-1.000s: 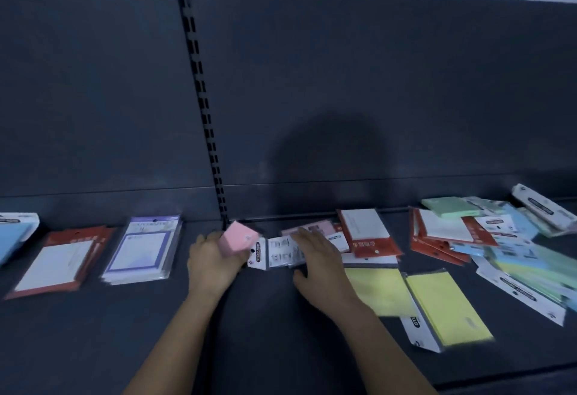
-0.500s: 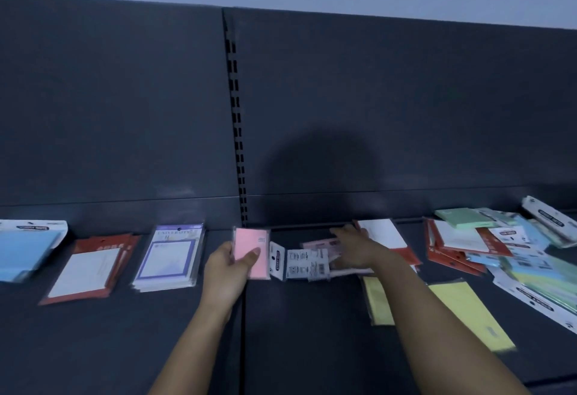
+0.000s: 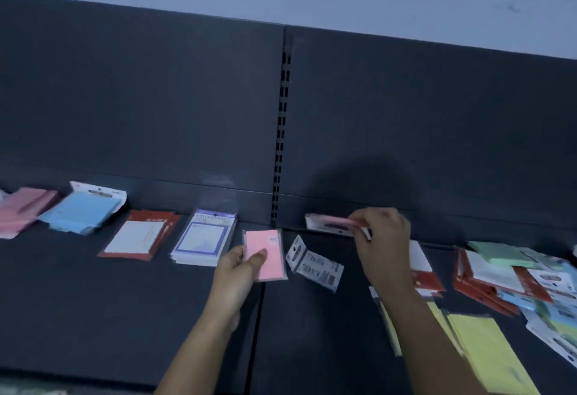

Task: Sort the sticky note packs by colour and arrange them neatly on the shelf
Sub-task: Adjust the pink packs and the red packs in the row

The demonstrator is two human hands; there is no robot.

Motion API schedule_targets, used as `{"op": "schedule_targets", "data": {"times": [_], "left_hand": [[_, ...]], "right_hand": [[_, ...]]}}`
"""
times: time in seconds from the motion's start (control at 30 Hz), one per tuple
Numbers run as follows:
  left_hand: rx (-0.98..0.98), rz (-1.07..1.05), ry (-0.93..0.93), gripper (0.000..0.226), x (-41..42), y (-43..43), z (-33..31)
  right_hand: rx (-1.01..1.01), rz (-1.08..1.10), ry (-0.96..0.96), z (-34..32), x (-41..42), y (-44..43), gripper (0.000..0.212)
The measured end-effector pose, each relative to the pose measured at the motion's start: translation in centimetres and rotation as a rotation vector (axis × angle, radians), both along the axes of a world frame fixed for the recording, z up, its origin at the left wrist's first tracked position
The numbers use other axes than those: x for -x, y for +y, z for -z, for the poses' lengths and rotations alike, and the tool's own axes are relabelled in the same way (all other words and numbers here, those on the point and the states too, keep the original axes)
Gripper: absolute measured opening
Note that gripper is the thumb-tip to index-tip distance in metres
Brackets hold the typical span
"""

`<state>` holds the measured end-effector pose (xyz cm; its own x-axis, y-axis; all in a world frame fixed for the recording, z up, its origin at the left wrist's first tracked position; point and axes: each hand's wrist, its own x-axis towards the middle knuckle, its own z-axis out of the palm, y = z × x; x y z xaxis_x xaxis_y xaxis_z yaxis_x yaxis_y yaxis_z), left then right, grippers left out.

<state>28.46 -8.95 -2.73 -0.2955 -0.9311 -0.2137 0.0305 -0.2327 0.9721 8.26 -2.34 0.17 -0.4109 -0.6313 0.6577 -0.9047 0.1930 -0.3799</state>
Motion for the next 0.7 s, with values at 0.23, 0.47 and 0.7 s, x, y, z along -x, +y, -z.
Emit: {"op": "schedule_targets", "data": {"times": [0.23,0.47,0.7], "left_hand": [[-0.022,-0.296,0.086,0.011,-6.0,3.4,-1.2],[-0.002,-0.601,0.041,0.012,-16.6,6.3,-1.1],[-0.004,-0.725,0.019,0.016,-28.4,6.7,-1.3]], "right_hand": [[0.333,-0.457,-0.055,1.7,-6.9,0.1,0.021],[0.157,-0.864,-1.02,2.4,-18.9,-2.1,0.057],[-0.062,-0.82,-1.414,1.6,-30.4,-4.9,0.035]]}}
